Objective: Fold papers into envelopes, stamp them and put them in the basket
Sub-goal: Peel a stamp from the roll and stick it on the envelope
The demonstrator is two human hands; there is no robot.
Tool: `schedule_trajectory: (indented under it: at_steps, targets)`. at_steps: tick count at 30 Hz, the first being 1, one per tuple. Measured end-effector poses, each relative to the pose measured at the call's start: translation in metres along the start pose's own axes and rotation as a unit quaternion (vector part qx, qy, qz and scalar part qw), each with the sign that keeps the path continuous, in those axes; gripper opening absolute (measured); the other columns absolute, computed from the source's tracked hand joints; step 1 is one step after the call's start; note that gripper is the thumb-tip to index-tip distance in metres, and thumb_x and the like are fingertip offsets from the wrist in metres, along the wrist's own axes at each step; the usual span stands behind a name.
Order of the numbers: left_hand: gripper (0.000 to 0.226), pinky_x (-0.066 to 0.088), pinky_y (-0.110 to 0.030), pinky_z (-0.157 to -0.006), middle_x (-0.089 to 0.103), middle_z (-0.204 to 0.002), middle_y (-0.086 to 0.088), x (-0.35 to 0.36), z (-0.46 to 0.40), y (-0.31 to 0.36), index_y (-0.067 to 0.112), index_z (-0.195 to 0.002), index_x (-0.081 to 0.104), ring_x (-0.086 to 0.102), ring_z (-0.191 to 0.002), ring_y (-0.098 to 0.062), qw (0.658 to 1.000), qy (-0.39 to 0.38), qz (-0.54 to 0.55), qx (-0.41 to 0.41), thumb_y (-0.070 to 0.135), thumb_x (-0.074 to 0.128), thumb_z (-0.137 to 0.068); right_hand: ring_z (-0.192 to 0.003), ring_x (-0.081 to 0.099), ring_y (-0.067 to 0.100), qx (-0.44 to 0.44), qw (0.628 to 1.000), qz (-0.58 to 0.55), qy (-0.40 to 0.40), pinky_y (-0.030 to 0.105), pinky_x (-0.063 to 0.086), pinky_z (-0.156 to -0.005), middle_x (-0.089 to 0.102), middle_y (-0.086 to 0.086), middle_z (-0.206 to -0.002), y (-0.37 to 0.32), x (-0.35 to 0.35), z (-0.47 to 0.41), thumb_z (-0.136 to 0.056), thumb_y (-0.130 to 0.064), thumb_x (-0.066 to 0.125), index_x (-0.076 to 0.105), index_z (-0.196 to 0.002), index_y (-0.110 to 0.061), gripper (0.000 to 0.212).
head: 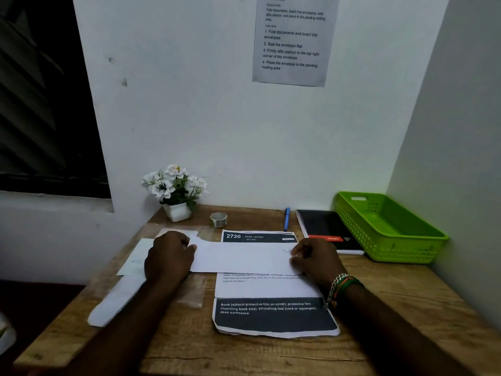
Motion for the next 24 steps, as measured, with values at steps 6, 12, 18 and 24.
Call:
schedule_trajectory:
  at_steps: [6,12,18,24]
  targets:
    - [0.022,0.060,-0.038,-0.085,0.077,-0.106,0.000,-0.003,-0.002,-0.003,0.029,-0.111,0.077,0.074,-0.077,-0.024,0.999,0.022,0.041,-0.004,0.037,0.074,-0.090,-0.058,0.066,0.011,0.012,0.999,-0.029,0.016,0.024,0.051,-0.057,0.073,0.003,-0.066,0.007,-0.004,0.001,-0.066,-0.012,0.082,0.072,-0.079,-0.022,0.020]
    - [0.012,0.052,-0.034,-0.082,0.075,-0.112,0.003,-0.005,0.001,0.002,0.034,-0.104,0.075,0.068,-0.104,-0.024,0.998,0.026,-0.052,0.021,0.034,0.071,-0.094,-0.064,0.065,0.006,-0.015,0.998,0.058,-0.014,0.016,0.045,-0.058,0.071,-0.003,-0.069,0.001,-0.001,-0.005,-0.070,-0.019,0.078,0.076,-0.077,-0.021,0.008]
    - [0.020,0.056,-0.033,-0.076,0.072,-0.093,0.007,0.001,-0.006,-0.003,0.032,-0.077,0.070,0.067,-0.086,-0.020,0.998,0.002,-0.058,0.018,0.023,0.065,-0.094,-0.066,0.062,0.004,-0.046,0.991,0.117,-0.036,0.015,0.039,-0.056,0.068,-0.005,-0.068,-0.003,0.001,-0.012,-0.069,-0.025,0.074,0.074,-0.072,-0.019,0.006]
    - [0.019,0.043,-0.029,-0.080,0.056,-0.104,0.005,0.010,-0.042,0.030,0.029,-0.093,0.063,0.060,-0.102,-0.022,0.989,-0.040,-0.036,0.136,0.012,0.069,-0.087,-0.061,0.065,0.007,-0.068,0.995,0.071,-0.020,0.030,0.055,-0.062,0.069,-0.004,-0.061,0.005,0.004,-0.013,-0.068,-0.027,0.073,0.071,-0.067,-0.020,0.007]
Point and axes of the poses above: each hand's wrist, its own z-axis away from the middle knuckle, its own x-axis out of the palm, y = z × x, the point moved 4 cm from there along -z, towards the middle knuckle
